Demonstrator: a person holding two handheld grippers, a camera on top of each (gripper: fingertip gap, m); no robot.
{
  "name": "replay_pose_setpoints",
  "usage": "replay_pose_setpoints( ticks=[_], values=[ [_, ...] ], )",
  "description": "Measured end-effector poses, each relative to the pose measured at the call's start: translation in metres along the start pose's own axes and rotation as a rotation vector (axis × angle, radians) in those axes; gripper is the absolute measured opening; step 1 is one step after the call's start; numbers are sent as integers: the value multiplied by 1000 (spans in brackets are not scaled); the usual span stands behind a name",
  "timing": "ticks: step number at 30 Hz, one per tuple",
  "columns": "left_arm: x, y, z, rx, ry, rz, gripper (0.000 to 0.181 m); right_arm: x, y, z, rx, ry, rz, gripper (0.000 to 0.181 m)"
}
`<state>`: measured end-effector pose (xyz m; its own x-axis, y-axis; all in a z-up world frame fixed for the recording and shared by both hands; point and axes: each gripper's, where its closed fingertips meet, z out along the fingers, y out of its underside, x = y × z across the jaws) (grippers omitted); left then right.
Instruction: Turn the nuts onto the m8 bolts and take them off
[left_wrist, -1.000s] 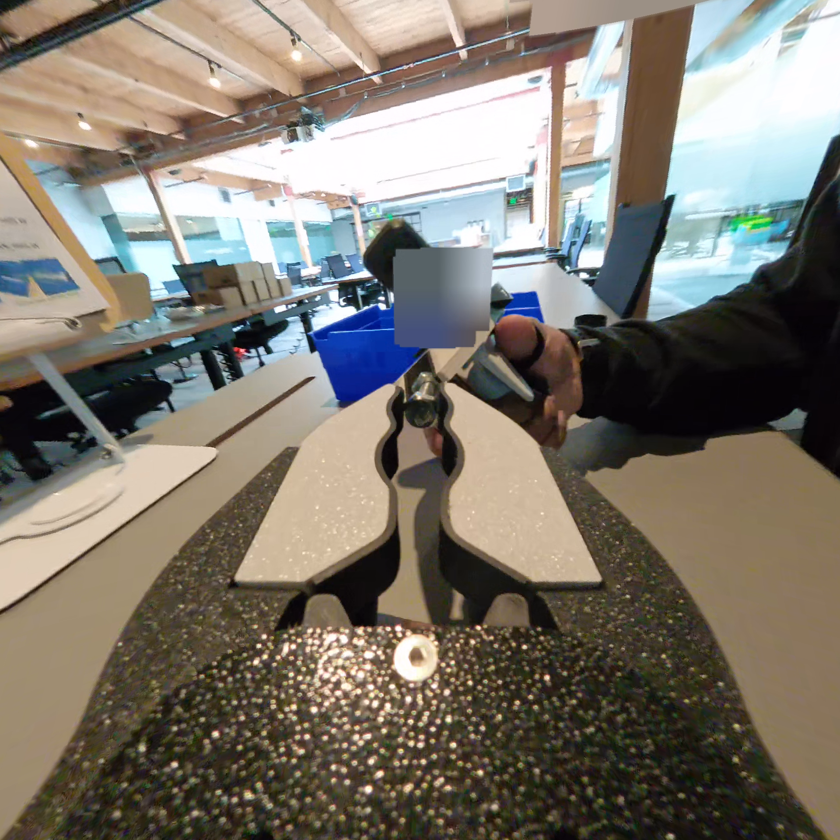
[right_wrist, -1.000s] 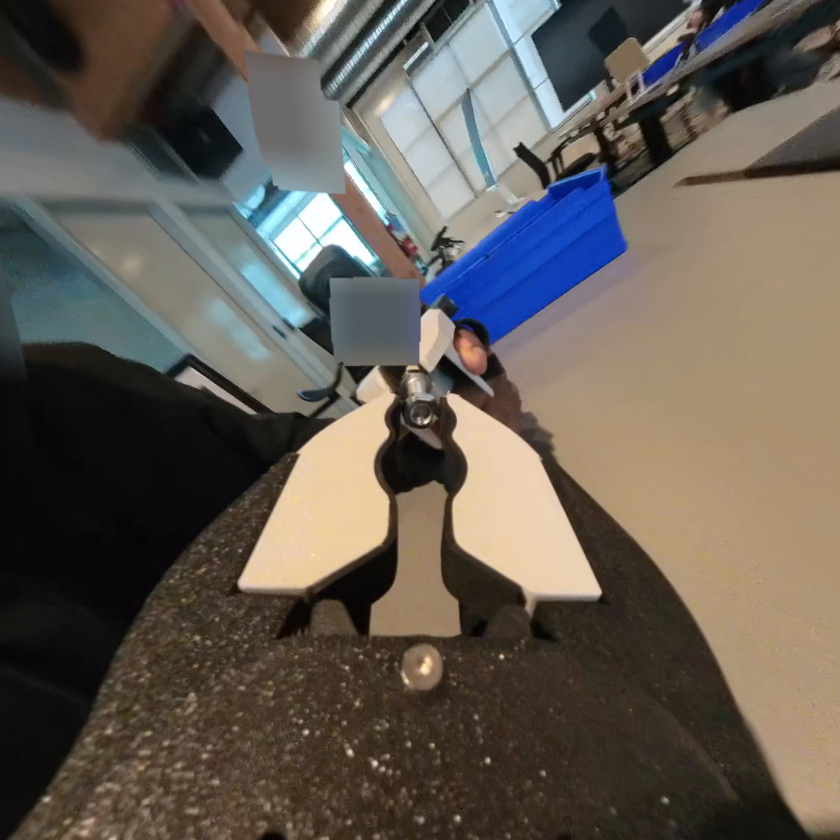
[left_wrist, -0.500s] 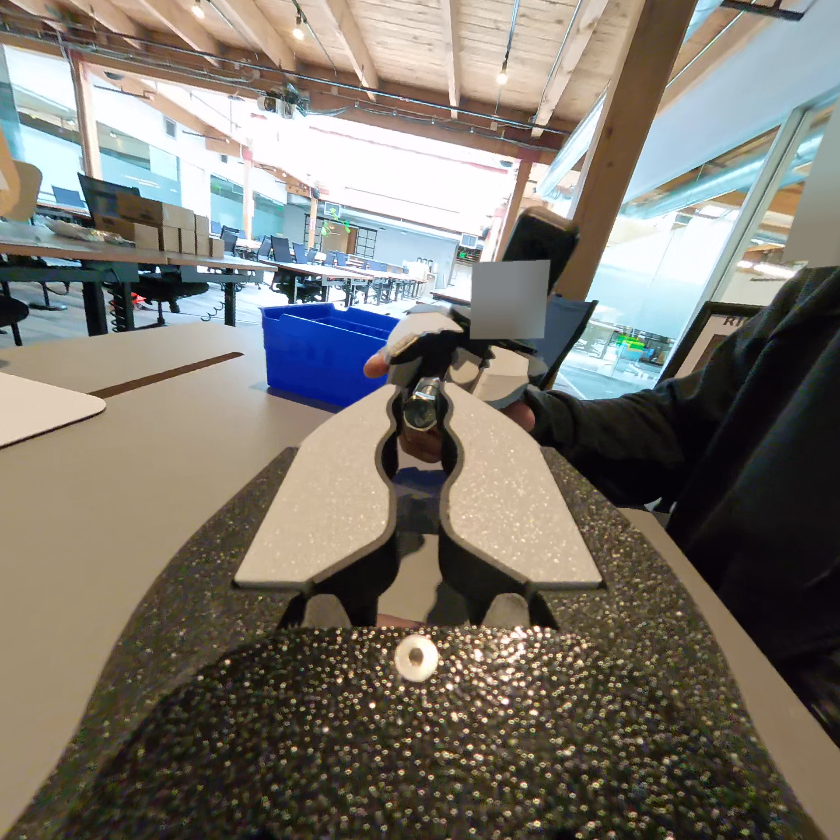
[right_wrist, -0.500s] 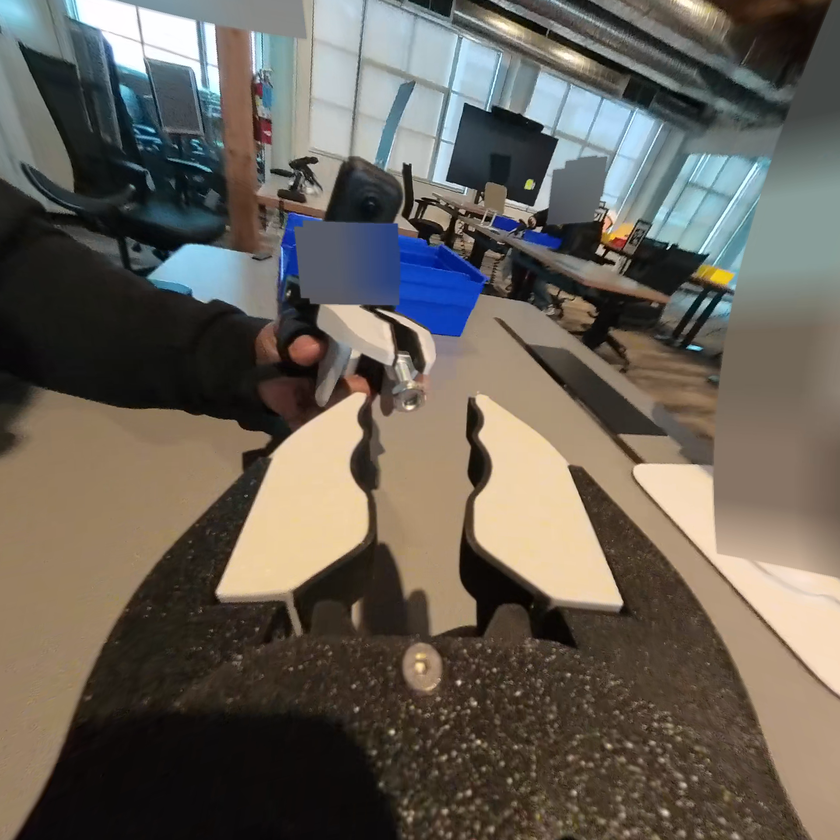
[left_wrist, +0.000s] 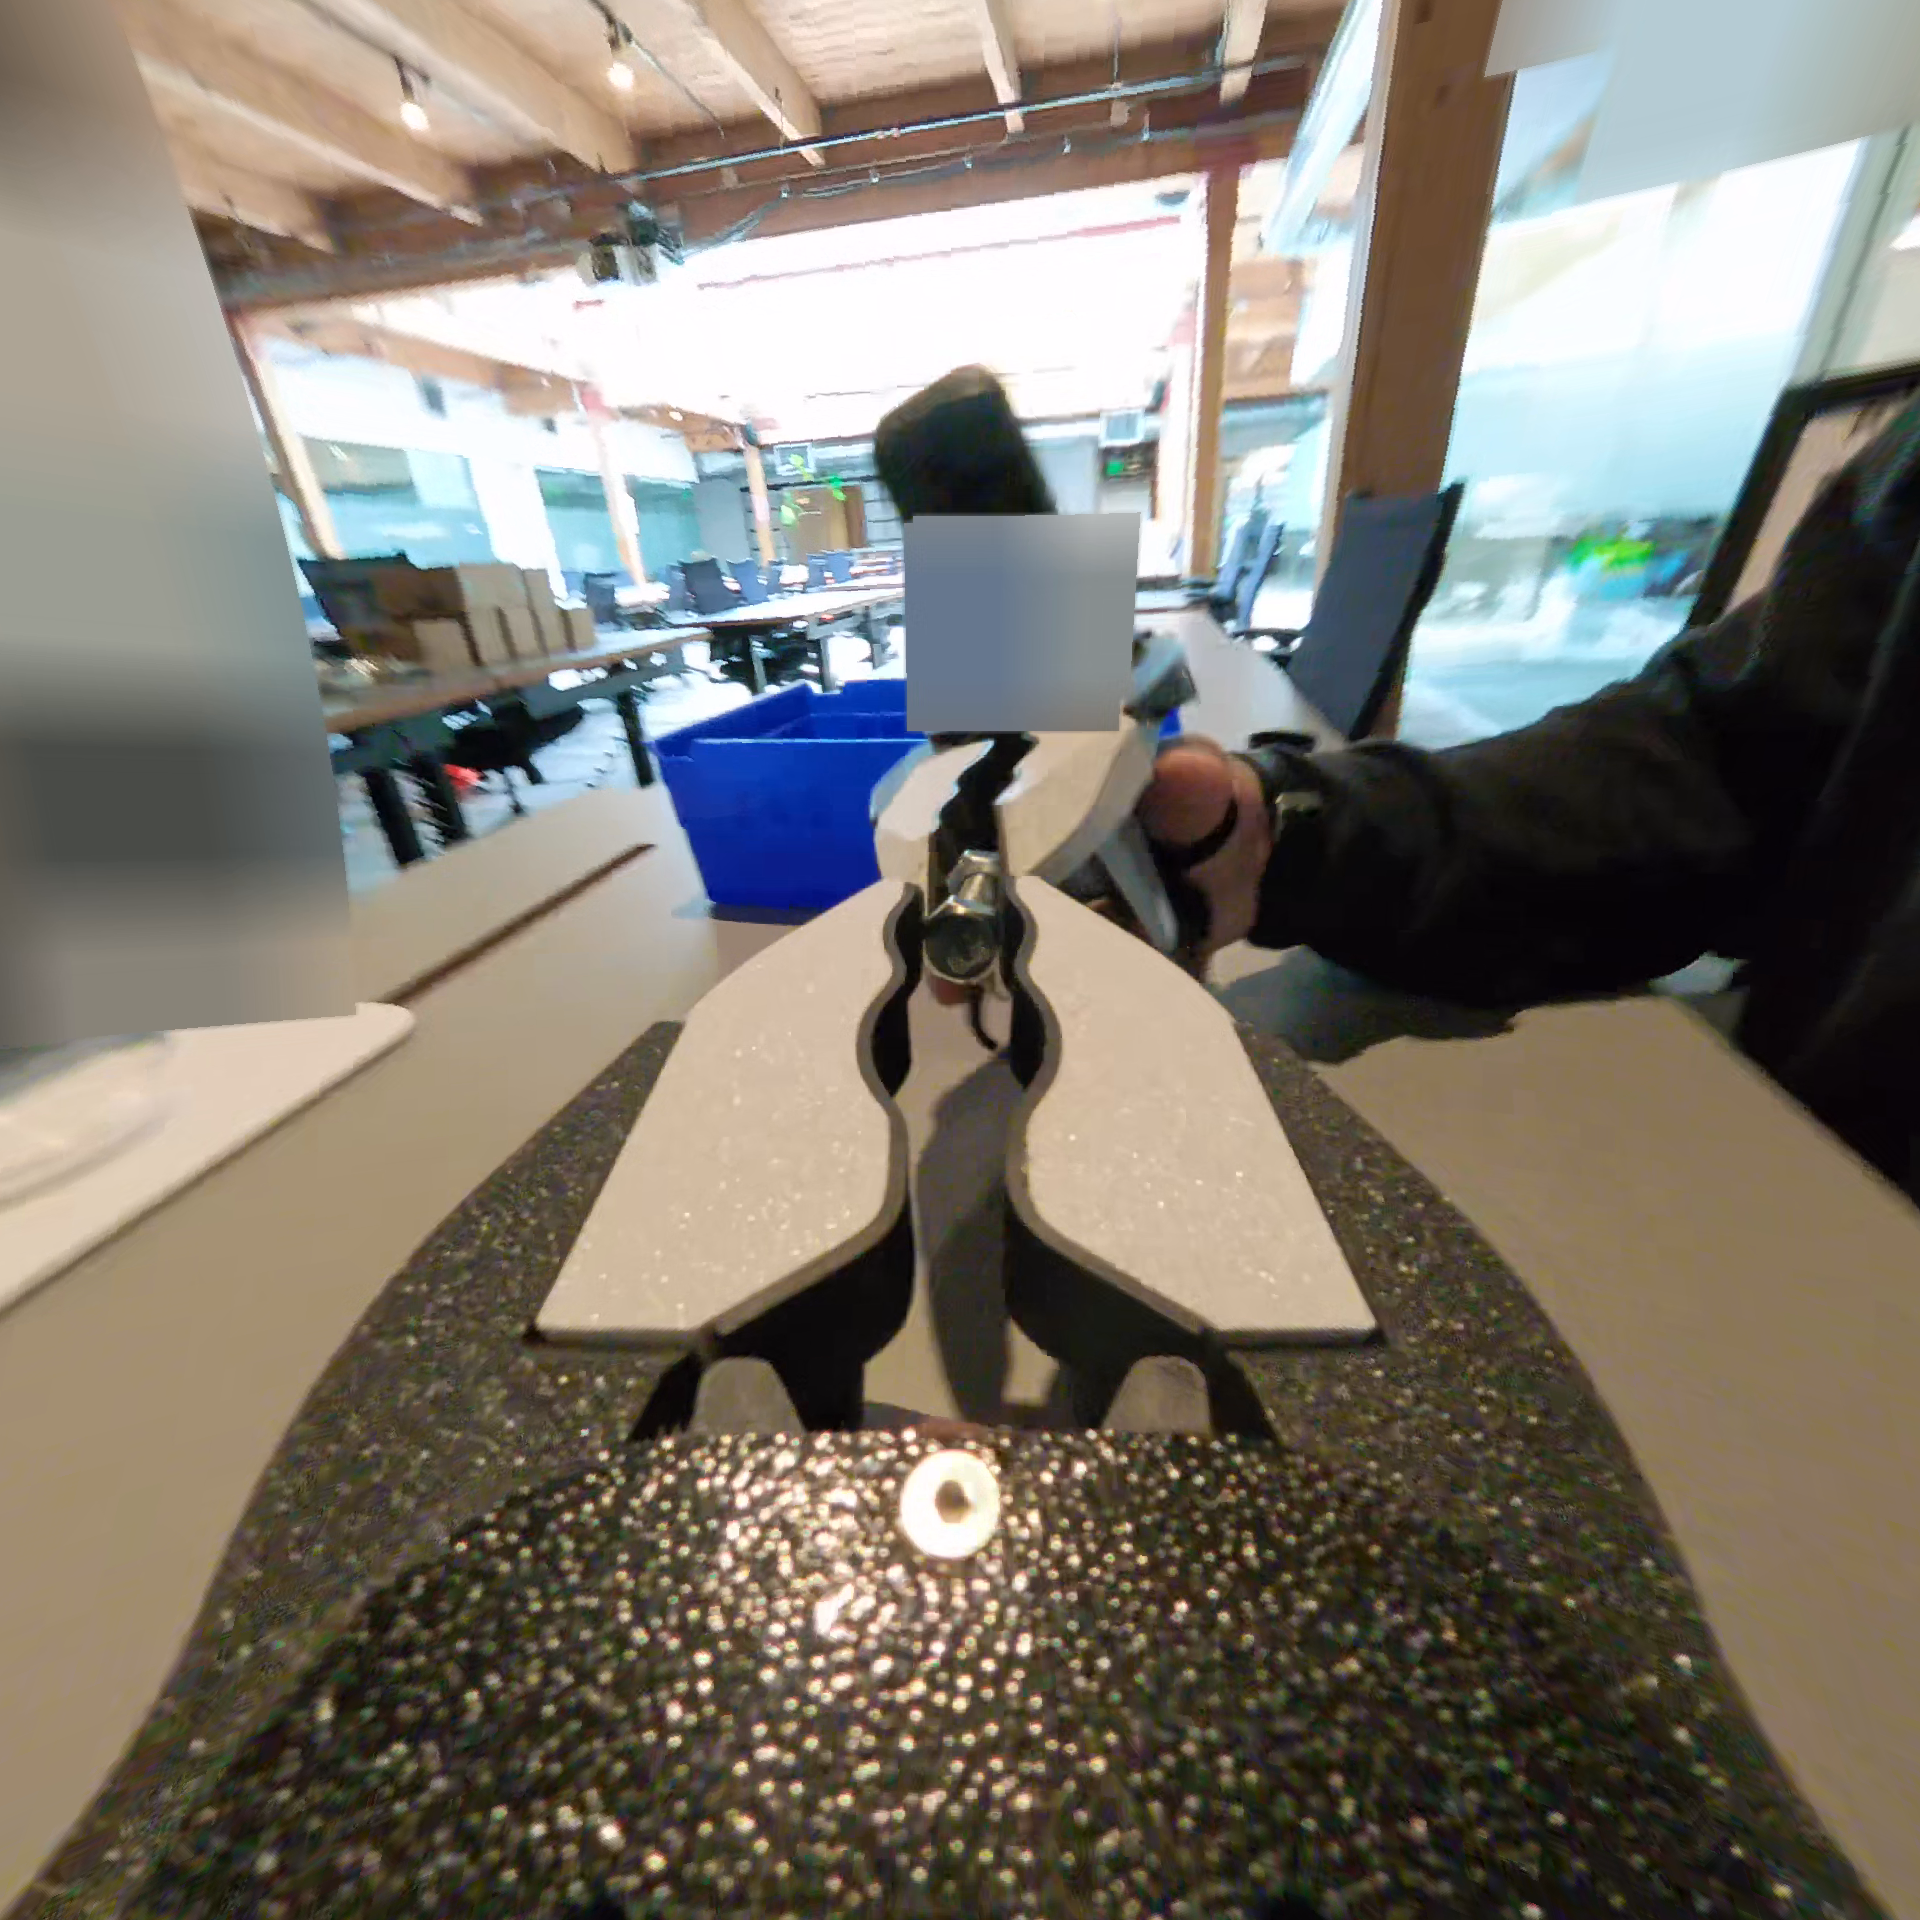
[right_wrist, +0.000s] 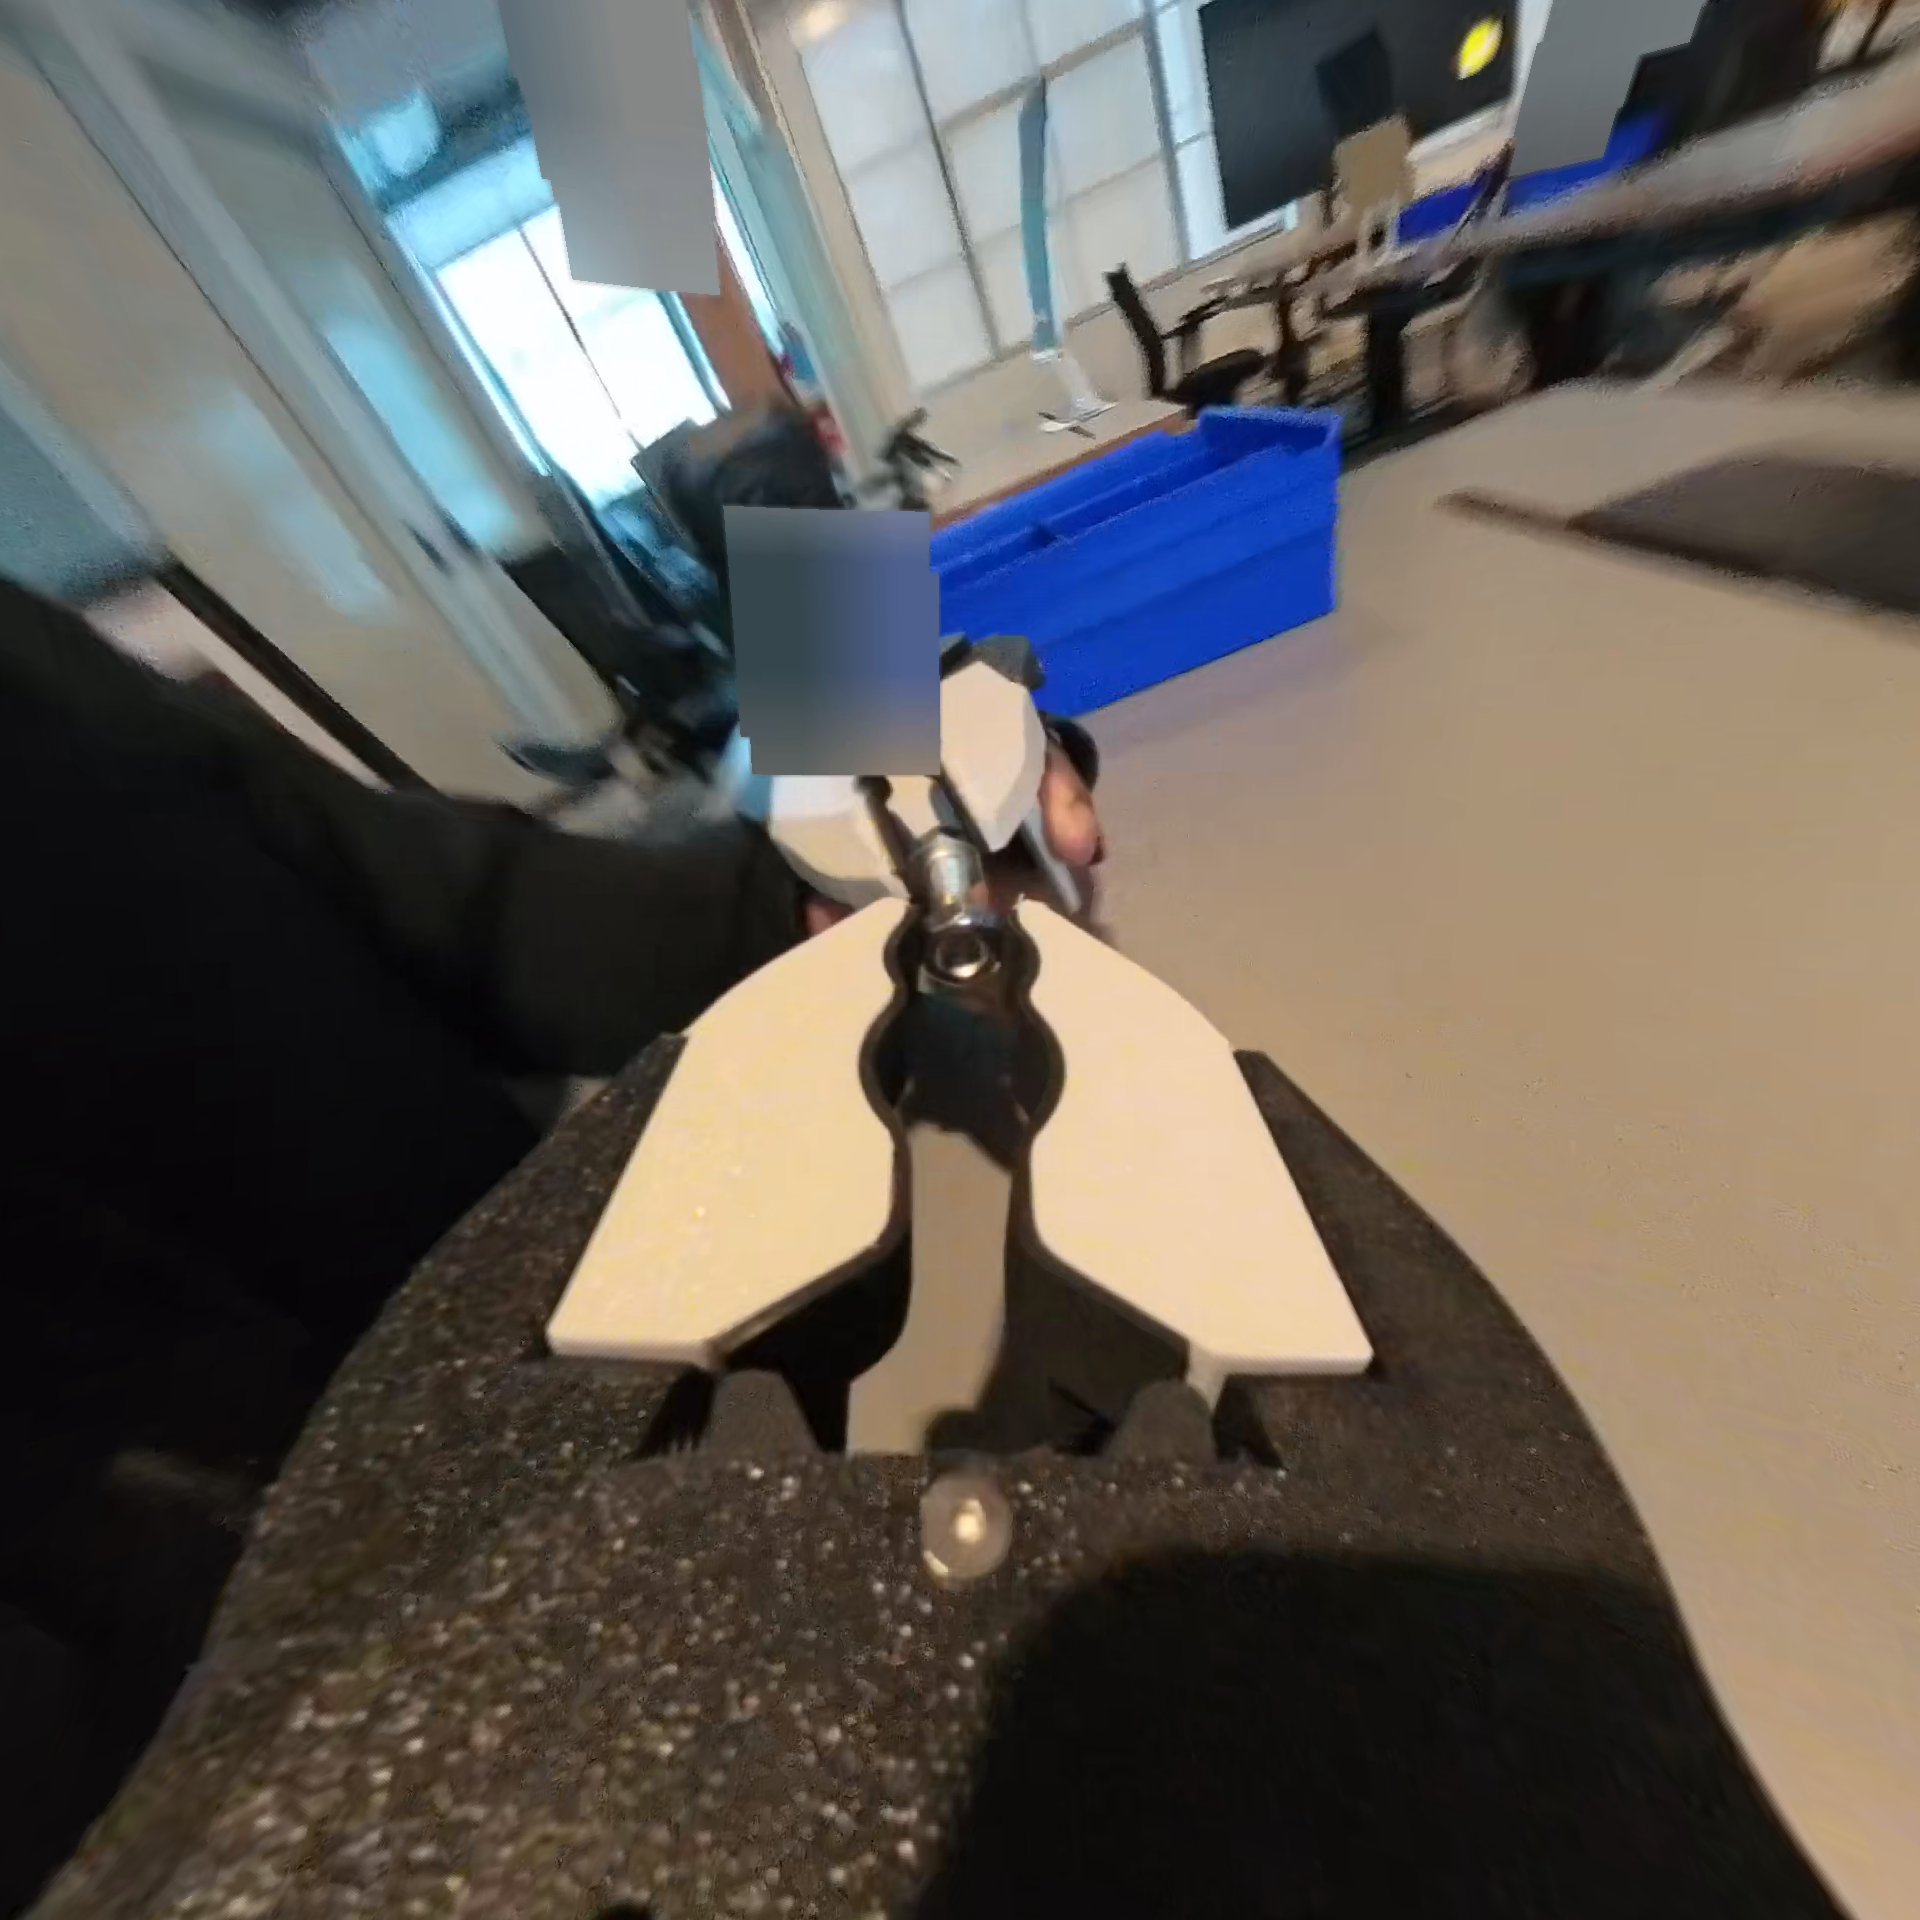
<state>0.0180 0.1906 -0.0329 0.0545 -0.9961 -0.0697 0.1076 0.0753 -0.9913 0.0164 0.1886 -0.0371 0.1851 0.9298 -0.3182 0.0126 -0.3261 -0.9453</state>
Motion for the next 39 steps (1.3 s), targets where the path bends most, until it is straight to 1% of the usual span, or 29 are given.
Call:
replay_pose_setpoints(
  ticks=[1, 2, 3, 5, 8, 10, 13, 16, 18, 20, 22, 25, 27, 29, 31, 34, 36, 39],
  values=[
    [-1, 0, 0, -6, -21, 41, 13, 0, -2, 1, 26, -46, 132, 14],
    [-3, -2, 0, -1, -37, 47, 13, 1, -4, 1, 57, -77, 218, 14],
    [-4, -4, 0, 15, -46, 35, 13, 2, -6, 1, 87, -88, 240, 15],
    [-4, -9, 0, 52, -39, -16, 13, 3, -9, -1, 111, -61, 151, 26],
    [-6, -11, -1, 75, -18, -99, 13, 4, -8, -6, 80, 18, -72, 32],
    [-6, -13, -2, 91, -6, -140, 13, 5, -9, -9, 76, 63, -166, 33],
    [-6, -12, -2, 85, 8, -171, 13, 3, -11, -10, 79, 88, -251, 32],
    [-3, -7, 1, 56, 22, -176, 13, 1, -10, -8, 60, 105, -297, 27],
    [-1, -5, 3, 43, 30, -177, 13, 0, -7, -6, 41, 107, -301, 17],
    [-1, -4, 3, 41, 25, -168, 13, 1, -4, -3, 15, 96, -263, 15],
    [-2, -1, 2, 13, 5, -104, 13, 3, -2, -2, -3, 77, -168, 14],
    [1, 1, 2, -16, -24, 45, 13, 1, -6, -2, 34, -37, 137, 14],
    [1, -4, 2, 12, -35, 52, 13, 0, -9, -2, 78, -114, 305, 14],
    [-2, -7, 1, 37, -47, 18, 13, 0, -12, -2, 122, -146, 344, 15],
    [-5, -9, 1, 54, -48, -41, 13, 0, -15, -4, 147, -132, 282, 26],
    [-8, -11, -1, 78, -25, -143, 13, 3, -12, -7, 102, -40, 72, 32],
    [-8, -12, -1, 90, -5, -204, 13, 4, -10, -8, 73, 15, -51, 33],
    [-7, -10, 0, 88, 25, -270, 13, 5, -10, -9, 50, 73, -170, 33]
  ],
)
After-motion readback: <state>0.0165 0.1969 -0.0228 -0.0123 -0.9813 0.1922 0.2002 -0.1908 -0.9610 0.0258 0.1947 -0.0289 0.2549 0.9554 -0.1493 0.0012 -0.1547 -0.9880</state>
